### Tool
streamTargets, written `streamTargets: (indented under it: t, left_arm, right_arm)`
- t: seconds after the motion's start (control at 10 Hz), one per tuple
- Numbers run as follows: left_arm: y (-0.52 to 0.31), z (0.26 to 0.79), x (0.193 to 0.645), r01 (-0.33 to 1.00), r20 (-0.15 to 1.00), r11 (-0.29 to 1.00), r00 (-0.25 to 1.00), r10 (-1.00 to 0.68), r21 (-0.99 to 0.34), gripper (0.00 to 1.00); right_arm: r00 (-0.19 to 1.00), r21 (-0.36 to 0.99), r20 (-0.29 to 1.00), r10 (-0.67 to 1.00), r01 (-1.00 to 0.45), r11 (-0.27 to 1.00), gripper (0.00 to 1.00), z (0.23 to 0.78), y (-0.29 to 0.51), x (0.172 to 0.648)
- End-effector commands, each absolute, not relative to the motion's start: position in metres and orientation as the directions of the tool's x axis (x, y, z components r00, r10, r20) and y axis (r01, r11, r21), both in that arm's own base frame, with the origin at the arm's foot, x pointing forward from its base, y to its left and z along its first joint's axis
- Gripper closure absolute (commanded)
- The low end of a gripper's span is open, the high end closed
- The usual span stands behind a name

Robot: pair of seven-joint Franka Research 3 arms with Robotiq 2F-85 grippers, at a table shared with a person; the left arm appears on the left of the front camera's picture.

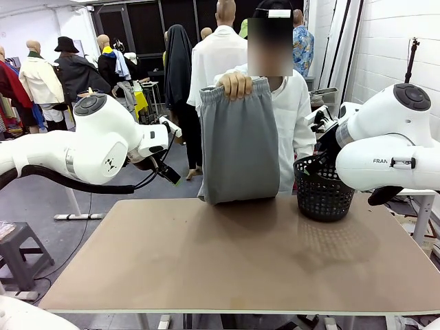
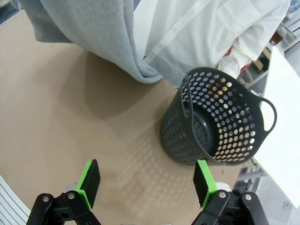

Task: Fold the training pants.
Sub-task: Grab both ends of the Training pants handed by a person.

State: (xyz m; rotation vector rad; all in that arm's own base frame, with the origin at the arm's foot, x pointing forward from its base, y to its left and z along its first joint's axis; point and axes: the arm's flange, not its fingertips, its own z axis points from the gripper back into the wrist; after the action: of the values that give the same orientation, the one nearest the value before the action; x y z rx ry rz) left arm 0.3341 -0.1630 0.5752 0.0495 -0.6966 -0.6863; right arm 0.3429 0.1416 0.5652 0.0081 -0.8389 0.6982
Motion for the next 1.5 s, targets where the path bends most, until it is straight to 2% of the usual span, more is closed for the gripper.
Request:
streamTargets:
  t: [0.0,0.8,1.1,1.4]
  left_arm:
    - [-0.164,0.574,0.334,0.565,0.576,0.783,0.56,-0.595,0.26,0.0]
    - [-0.163,0.575,0.334,0.566,0.575,0.782,0.559,-0.598,0.262,0.0]
    - [-0.165,0.574,0.337,0.682,0.567,0.664,0.43,-0.703,0.307,0.0]
    - [-0.166,0.573,0.347,0.772,0.517,0.521,0.298,-0.802,0.363,0.0]
  right_arm:
    - [0.462,-0.258,0.684,0.565,-0.571,0.779,0.0,0.565,0.142,0.343]
    - [0.462,-0.258,0.684,0.565,-0.571,0.779,0.0,0.565,0.142,0.343]
    - [0.4,-0.273,0.669,0.627,-0.652,0.707,0.0,0.566,0.139,0.345]
    - [0.263,-0.339,0.613,0.745,-0.765,0.548,0.0,0.568,0.136,0.351]
